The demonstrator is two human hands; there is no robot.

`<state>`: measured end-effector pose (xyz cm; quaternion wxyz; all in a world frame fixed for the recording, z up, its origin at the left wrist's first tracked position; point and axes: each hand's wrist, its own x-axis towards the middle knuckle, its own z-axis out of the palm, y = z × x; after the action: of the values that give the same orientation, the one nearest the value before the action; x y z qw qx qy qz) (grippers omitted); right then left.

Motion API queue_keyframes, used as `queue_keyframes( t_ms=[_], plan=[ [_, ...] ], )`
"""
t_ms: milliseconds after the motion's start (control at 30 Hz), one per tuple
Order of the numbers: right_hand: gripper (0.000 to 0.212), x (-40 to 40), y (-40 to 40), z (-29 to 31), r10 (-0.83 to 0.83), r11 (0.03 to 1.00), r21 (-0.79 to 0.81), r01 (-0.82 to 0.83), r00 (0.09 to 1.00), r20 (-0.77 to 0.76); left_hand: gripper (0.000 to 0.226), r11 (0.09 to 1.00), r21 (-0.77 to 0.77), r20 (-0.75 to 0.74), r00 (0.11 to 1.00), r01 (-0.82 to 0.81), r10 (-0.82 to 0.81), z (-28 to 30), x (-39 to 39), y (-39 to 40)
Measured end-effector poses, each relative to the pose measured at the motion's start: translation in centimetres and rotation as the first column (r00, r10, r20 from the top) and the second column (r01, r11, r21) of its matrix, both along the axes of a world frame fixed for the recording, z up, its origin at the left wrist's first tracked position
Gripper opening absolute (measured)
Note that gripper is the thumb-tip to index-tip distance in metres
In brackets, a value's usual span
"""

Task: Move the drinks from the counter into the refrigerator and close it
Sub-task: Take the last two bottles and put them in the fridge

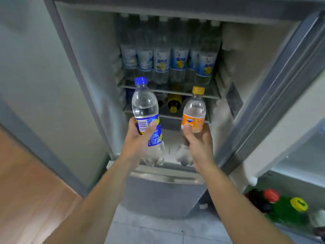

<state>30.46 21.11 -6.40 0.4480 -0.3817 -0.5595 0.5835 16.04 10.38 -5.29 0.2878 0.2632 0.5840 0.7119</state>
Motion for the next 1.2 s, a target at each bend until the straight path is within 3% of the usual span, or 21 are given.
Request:
queue_keyframes(
  t_ms=[200, 333, 500, 600, 867, 967, 1200],
  plan=[
    [0.042, -3.5, 6.5, 5.4, -0.127, 0.981, 0.132, 0.141, 0.986, -0.11, 0.047, 0.999, 0.038, -0.272, 0.961, -0.035, 0.044, 4.5, -3.5, 8.3],
    [0.051, -5.5, 9.8, 8.6, -0.115, 0.984, 0.126, 0.13, 0.986, -0.118, 0.057, 0.998, 0.05, -0.323, 0.944, -0.046, 0.06, 6.7, -5.4, 13.5],
    [0.032, -7.9, 13.1, 10.6, -0.159, 0.966, 0.18, 0.184, 0.977, -0.141, 0.057, 0.996, 0.092, -0.413, 0.91, 0.01, 0.029, 8.3, -7.2, 18.9],
    [0.034, -8.9, 15.0, 10.7, -0.209, 0.946, 0.23, 0.23, 0.971, -0.115, 0.054, 0.994, 0.093, -0.441, 0.898, 0.061, -0.014, 8.6, -8.1, 21.1],
    [0.057, -12.8, 18.2, 9.7, -0.255, 0.93, 0.245, 0.274, 0.961, -0.11, 0.059, 0.991, 0.107, -0.566, 0.814, -0.083, 0.129, 8.6, -8.8, 24.6],
    [0.062, -13.3, 18.7, 9.3, -0.281, 0.909, 0.292, 0.298, 0.955, -0.098, 0.06, 0.987, 0.147, -0.57, 0.811, -0.057, 0.132, 8.0, -9.1, 24.5],
    [0.057, -13.6, 18.7, 8.6, -0.397, 0.832, 0.418, 0.365, 0.918, -0.012, 0.076, 0.991, 0.074, -0.684, 0.717, -0.114, 0.133, 6.9, -9.4, 23.5]
  ],
)
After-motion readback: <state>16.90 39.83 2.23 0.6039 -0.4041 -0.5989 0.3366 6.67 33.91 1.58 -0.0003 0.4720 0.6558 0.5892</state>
